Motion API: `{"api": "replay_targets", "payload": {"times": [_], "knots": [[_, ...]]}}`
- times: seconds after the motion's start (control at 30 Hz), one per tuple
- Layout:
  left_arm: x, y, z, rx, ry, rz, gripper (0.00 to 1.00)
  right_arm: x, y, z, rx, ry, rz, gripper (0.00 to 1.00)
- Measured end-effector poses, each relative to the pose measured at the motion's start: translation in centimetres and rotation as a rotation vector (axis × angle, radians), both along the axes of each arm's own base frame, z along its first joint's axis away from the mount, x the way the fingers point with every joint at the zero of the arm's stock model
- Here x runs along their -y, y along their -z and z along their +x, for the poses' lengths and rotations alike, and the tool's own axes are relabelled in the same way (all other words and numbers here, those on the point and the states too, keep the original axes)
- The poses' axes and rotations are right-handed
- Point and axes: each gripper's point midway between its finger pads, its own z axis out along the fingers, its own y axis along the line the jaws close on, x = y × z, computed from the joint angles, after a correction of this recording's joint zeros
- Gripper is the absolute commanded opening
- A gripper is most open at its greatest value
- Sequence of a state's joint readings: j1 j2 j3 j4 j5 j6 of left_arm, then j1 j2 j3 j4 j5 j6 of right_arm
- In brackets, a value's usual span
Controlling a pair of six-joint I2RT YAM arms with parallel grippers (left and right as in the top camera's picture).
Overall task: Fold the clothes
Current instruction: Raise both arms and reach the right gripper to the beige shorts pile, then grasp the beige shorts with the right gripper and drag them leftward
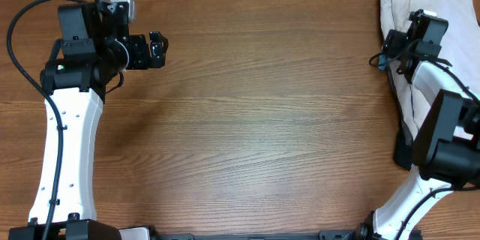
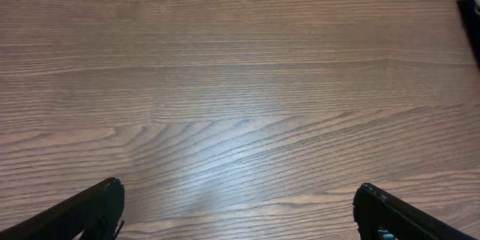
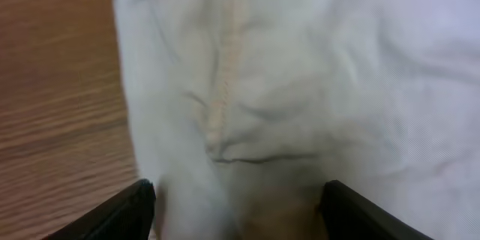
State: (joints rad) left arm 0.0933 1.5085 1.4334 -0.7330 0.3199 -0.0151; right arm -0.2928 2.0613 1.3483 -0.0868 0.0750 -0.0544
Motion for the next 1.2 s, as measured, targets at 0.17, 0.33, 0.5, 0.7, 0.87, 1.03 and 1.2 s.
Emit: {"api": "replay_targets", "payload": {"times": [0.17,0.33,0.5,0.7,0.87,1.03,1.2], "knots": [[-0.1,-0.3,0.3,0.018,-0.002,0.004,1.00,1.8,1.0,-0.7,-0.034,0.068,-0.057,0.56],[-0.1,-0.4,0.4,0.026,-0.002,0.005,1.00,3.2,1.0,-1.3,-0.040,0.100,-0.061,0.31],[-0.2,-0.5,0.5,0.030,-0.005,0.008,1.00,3.3,1.1,-1.4,-0.044,0.101,-0.062,0.11],[-0.3,-1.0,1.1,0.063,-0.007,0.013,1.00,3.0,1.1,-1.8,-0.077,0.101,-0.051,0.08],[-0.3,-1.3,1.3,0.075,-0.006,0.013,1.00,0.9,-2.7,-2.7,-0.110,0.071,-0.047,0.07],[-0.2,-1.4,1.4,0.081,-0.004,0.012,1.00,-5.0,-11.0,-2.8,-0.056,-0.058,-0.029,0.07],[-0.3,-1.8,1.7,0.103,-0.005,0.013,0.99,-16.6,-13.4,-3.0,-0.048,-0.312,0.092,0.07]]}}
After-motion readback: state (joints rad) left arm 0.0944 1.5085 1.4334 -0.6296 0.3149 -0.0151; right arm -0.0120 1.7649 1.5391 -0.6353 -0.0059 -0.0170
